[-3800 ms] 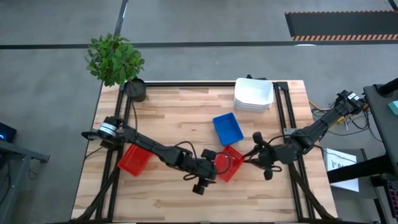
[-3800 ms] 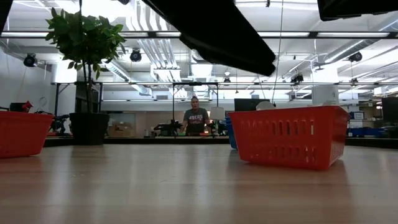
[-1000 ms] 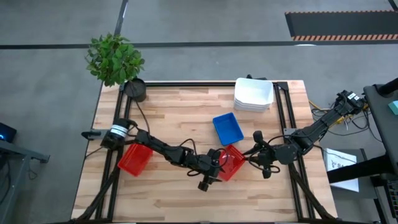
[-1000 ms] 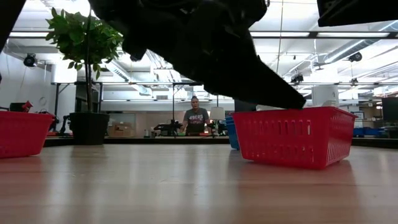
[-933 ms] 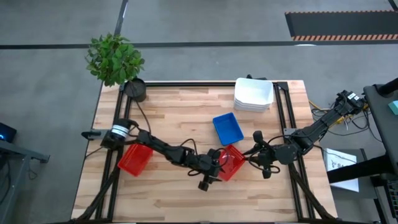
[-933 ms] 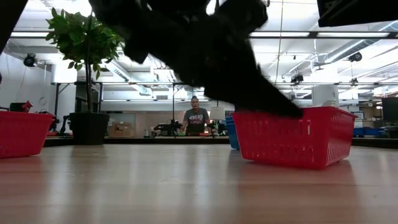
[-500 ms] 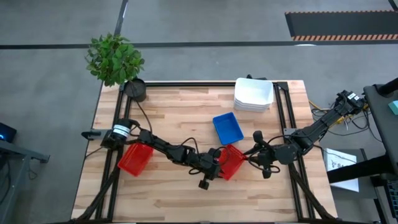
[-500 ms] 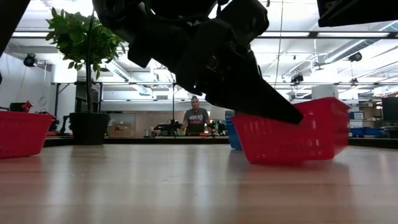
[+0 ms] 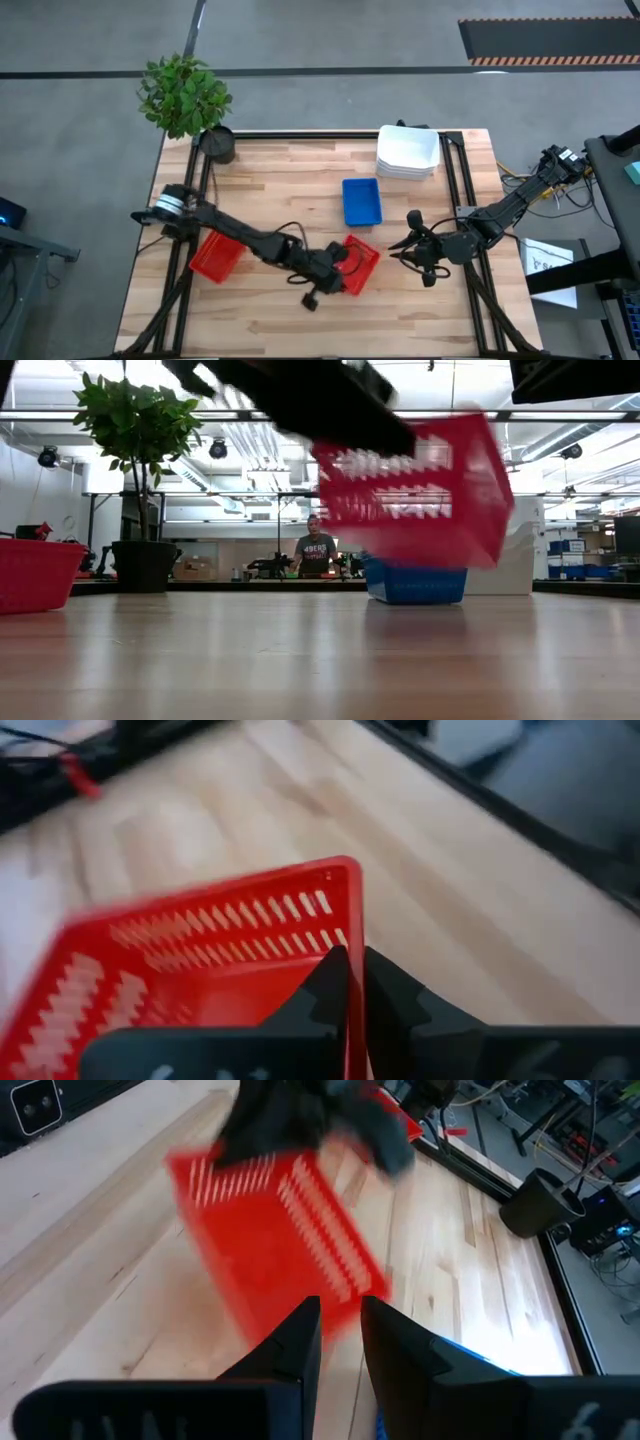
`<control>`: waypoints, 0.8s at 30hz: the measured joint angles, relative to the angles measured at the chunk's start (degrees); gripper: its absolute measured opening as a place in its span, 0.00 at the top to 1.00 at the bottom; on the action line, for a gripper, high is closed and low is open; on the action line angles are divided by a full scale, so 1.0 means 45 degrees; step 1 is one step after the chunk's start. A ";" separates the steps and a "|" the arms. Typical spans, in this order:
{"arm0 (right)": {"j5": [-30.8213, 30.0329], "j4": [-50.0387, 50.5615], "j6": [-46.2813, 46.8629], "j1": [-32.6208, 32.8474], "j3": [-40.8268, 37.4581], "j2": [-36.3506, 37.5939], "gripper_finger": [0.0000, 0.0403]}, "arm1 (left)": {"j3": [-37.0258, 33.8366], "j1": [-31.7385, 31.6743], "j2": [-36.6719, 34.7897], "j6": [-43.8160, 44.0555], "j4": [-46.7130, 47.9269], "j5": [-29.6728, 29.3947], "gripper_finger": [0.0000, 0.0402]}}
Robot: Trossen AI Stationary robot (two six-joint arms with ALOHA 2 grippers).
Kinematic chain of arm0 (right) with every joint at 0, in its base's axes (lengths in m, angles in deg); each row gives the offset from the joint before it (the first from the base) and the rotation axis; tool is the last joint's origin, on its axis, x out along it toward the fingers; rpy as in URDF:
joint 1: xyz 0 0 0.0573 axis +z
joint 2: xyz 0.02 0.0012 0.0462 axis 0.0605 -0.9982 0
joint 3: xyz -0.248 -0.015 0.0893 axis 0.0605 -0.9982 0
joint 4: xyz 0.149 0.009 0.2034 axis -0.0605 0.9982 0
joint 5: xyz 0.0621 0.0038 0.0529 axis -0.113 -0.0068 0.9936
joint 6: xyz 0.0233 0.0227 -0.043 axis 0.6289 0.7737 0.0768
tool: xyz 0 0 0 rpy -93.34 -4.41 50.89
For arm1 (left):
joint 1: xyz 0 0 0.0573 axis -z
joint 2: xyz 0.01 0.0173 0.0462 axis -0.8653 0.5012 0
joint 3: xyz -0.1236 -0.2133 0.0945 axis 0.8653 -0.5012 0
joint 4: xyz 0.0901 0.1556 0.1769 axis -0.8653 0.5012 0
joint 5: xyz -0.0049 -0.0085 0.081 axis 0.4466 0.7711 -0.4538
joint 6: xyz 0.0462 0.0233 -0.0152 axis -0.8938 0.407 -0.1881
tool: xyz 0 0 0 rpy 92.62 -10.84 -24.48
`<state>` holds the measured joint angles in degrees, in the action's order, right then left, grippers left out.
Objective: Stack baskets by color
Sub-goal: Stack the right red bin on the stacked red bin
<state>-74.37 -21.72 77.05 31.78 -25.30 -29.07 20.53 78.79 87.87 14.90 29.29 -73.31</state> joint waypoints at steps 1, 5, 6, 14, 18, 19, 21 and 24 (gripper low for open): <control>0.0004 0.0005 0.0013 -0.0005 0.0000 0.0000 0.83 | -0.0020 0.0250 -0.0440 -0.0128 0.0790 -0.0030 1.00; 0.0007 0.0010 0.0021 0.0000 -0.0054 0.0000 0.83 | -0.0065 0.1311 -0.2135 0.0148 0.4683 -0.0679 1.00; 0.0007 0.0023 0.0023 -0.0002 -0.0079 0.0000 0.83 | -0.0080 0.1639 -0.2547 0.0658 0.5794 -0.1026 1.00; 0.0004 -0.0114 -0.0066 -0.0002 -0.0121 0.0000 0.83 | -0.0354 0.4408 -0.5861 0.7613 1.2912 -0.3173 1.00; 0.0004 -0.0185 -0.0134 -0.0004 -0.0121 0.0000 0.83 | -0.0885 0.5437 -0.6832 0.9981 1.4305 -0.3416 1.00; 0.0004 -0.0192 -0.0163 0.0000 -0.0121 0.0000 0.83 | -0.1073 0.5666 -0.7059 1.0051 1.4378 -0.3431 1.00; 0.0004 -0.0227 -0.0258 -0.0004 -0.0121 0.0000 0.83 | -0.1420 0.5967 -0.7346 1.0237 1.4573 -0.3420 1.00; 0.0004 -0.0295 -0.0260 -0.0005 -0.0121 0.0000 0.83 | -0.1983 0.6188 -0.7725 1.1128 1.4762 -0.3303 1.00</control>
<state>-74.35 -23.05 75.88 31.75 -25.84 -29.07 11.60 106.64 53.11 64.97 95.72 -88.18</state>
